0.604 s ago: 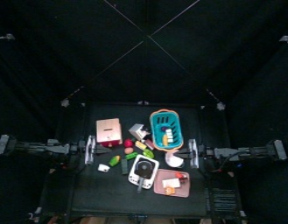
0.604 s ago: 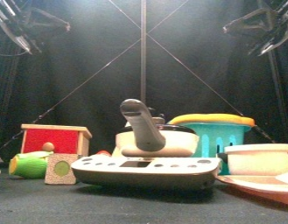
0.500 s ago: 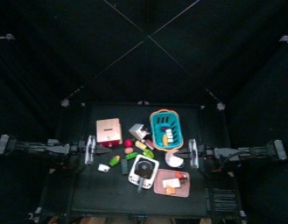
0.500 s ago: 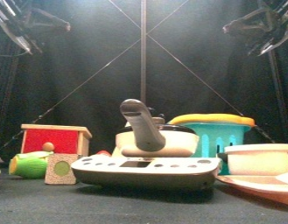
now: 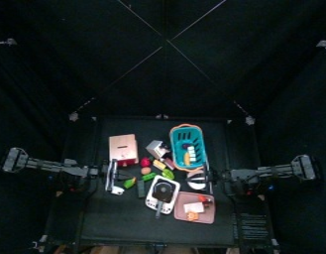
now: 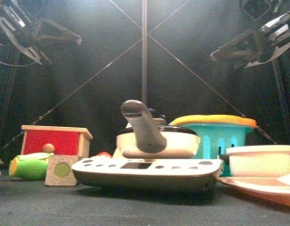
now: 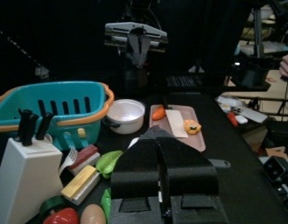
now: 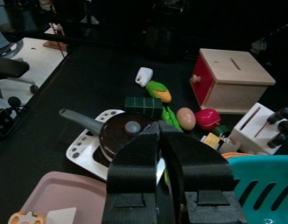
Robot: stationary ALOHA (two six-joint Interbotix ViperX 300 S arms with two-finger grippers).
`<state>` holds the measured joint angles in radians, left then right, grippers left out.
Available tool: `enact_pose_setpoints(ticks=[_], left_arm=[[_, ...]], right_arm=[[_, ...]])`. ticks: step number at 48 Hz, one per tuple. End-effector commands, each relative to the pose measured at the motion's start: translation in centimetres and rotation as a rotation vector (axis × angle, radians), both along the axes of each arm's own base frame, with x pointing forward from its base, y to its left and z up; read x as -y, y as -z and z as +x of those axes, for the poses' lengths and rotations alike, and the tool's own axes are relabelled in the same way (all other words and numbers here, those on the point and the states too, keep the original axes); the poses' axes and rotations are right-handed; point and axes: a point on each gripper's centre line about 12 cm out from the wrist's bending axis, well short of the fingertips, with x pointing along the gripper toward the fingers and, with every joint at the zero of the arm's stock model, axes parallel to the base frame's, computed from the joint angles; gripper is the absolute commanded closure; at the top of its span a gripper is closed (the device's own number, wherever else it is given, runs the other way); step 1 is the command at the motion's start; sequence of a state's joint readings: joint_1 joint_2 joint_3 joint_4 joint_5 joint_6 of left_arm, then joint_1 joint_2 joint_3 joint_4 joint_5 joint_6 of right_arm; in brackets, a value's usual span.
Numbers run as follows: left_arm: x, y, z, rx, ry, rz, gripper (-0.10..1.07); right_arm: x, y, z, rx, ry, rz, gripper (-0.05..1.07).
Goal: Grab pot lid
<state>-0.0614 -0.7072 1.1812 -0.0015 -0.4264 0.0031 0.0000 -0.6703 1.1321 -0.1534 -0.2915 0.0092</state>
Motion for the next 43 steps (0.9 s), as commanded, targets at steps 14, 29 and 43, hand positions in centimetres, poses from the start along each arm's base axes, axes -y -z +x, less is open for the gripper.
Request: enact_pose_setpoints(ticks=[14, 29, 43], left_arm=[[0.4, 0.4, 4.3, -0.061, 0.005, 0.01, 0.77], [0.8, 3.3, 8.7, -0.139, 0.023, 0.041, 0.48], [1.2, 6.7, 13.8, -0.222, 0.039, 0.066, 0.19]], right_arm=[[0.5, -0.4, 0.3, 0.011, 0.055, 0.101, 1.01], [0.6, 0.7, -0.1, -0.018, 0.064, 0.11, 1.01], [0.6, 1.2, 0.0, -0.036, 0.065, 0.108, 1.01]])
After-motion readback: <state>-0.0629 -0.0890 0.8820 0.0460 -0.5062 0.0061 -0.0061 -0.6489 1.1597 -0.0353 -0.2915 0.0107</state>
